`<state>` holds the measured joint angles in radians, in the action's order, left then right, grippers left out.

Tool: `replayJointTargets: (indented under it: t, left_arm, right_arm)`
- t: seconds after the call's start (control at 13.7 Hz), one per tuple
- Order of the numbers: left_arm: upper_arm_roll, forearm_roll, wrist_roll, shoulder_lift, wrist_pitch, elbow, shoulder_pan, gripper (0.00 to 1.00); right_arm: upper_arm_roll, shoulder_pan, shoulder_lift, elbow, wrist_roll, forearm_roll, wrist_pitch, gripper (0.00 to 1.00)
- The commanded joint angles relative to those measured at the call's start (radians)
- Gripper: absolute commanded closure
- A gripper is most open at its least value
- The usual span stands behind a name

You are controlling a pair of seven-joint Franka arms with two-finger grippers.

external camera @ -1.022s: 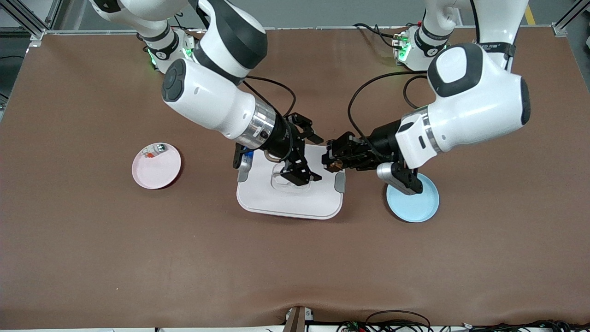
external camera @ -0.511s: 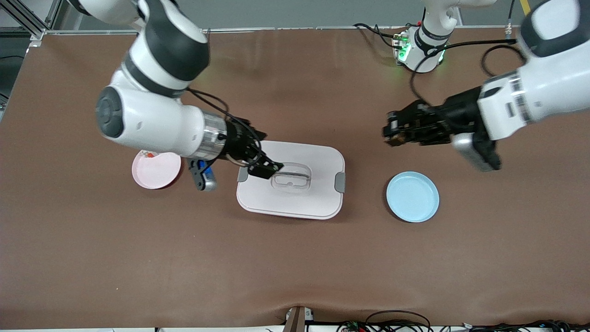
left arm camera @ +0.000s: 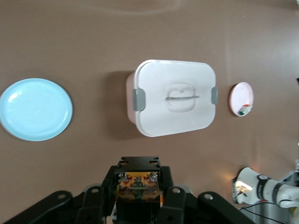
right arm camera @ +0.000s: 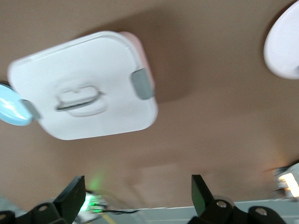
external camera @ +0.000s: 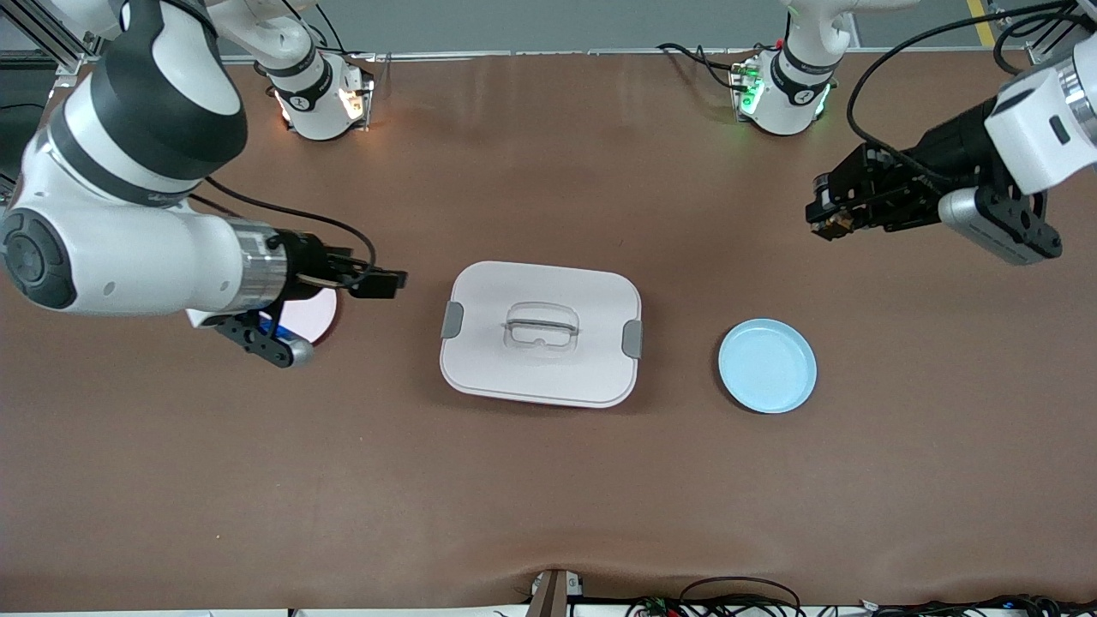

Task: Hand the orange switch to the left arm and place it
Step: 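Open the right gripper and withdraw it while the left gripper retracts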

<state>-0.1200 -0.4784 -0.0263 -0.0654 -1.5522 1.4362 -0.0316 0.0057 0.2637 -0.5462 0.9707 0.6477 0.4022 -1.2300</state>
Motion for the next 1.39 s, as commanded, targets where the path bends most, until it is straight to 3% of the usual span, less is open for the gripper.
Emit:
replayJointTargets:
  t: [0.0,0.07,0.22,0.44,0.66,1.02,1.31]
  left_arm:
    - [0.005,0.094,-0.103,0.032,0.056,0.004,0.001,1.00]
    - [0.000,0.156,-0.195,0.047,0.061,0.004,-0.002,1.00]
    - [-0.021,0.298,-0.302,0.056,0.093,0.004,-0.020,1.00]
    - [-0.040,0.323,-0.439,0.047,0.110,0.010,-0.021,1.00]
    - [-0.055,0.437,-0.694,0.004,0.103,0.009,-0.037,1.00]
    - [-0.055,0.440,-1.022,-0.092,0.098,0.015,-0.025,1.00]
    - [-0.053,0.495,-1.223,-0.157,0.011,0.059,-0.034,1.00]
  right_arm:
    - [0.013,0.002,0.026,-0.004,-0.239,-0.206,0.067,0.00]
    - [0.013,0.002,0.028,-0.004,-0.308,-0.273,0.088,0.00]
    - [0.010,-0.023,0.034,-0.004,-0.364,-0.292,0.122,0.00]
    - [0.010,-0.090,0.052,-0.004,-0.468,-0.301,0.153,0.00]
    - [0.010,-0.103,0.063,-0.004,-0.542,-0.371,0.152,0.00]
    - [0.008,-0.118,0.063,-0.004,-0.537,-0.399,0.144,0.00]
    - [0.008,-0.124,0.063,-0.013,-0.537,-0.416,0.138,0.00]
